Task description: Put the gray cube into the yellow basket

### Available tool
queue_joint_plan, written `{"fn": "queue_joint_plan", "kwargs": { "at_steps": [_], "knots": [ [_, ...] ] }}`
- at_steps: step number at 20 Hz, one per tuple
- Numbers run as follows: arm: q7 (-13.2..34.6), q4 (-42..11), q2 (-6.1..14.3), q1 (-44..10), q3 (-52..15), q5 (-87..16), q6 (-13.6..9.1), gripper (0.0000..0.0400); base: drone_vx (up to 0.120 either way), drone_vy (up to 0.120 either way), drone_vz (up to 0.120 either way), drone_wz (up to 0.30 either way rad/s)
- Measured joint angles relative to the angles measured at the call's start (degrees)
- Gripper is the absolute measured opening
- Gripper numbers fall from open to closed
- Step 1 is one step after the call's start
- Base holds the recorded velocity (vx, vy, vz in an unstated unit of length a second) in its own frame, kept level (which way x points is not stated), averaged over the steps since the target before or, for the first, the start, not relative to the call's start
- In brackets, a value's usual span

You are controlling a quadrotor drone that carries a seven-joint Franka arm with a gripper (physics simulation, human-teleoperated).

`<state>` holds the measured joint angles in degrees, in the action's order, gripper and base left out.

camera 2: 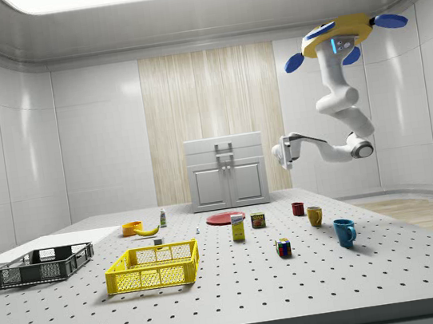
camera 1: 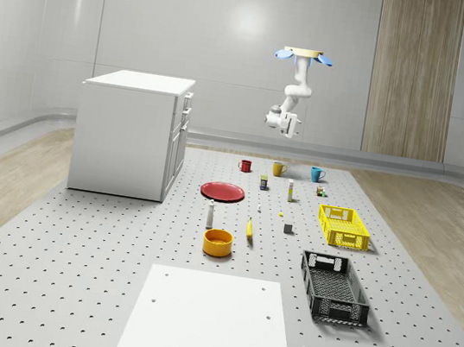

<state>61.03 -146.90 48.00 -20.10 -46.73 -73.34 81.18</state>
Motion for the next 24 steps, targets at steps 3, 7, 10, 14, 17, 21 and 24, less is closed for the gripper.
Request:
{"fn": "queue_joint_plan", "kwargs": {
  "at_steps": [3, 7, 10, 14, 17, 21, 24],
  "knots": [
    [7.7, -9.3, 2.4, -8.8, -8.5, -16.9, -2.9, 0.0400, 0.120, 0.000, -0.107, 0.000],
    [16.5, -15.7, 5.3, -20.8, -16.1, -31.0, -8.3, 0.0400, 0.120, 0.000, -0.120, 0.000],
    [21.0, -17.7, 7.3, -27.5, -19.6, -36.2, -11.4, 0.0400, 0.120, 0.000, -0.120, 0.000],
    [24.7, -18.7, 9.5, -33.2, -22.3, -39.3, -13.7, 0.0400, 0.120, 0.000, -0.120, 0.000],
    [26.4, -18.9, 10.8, -35.8, -23.6, -40.1, -14.3, 0.0400, 0.120, 0.000, -0.120, 0.000],
    [27.9, -19.0, 12.4, -37.9, -24.7, -40.3, -14.3, 0.0400, 0.120, 0.000, -0.040, 0.000],
    [28.7, -19.0, 13.4, -38.9, -25.3, -40.1, -13.9, 0.0400, 0.120, 0.000, -0.120, 0.000]
  ]
}}
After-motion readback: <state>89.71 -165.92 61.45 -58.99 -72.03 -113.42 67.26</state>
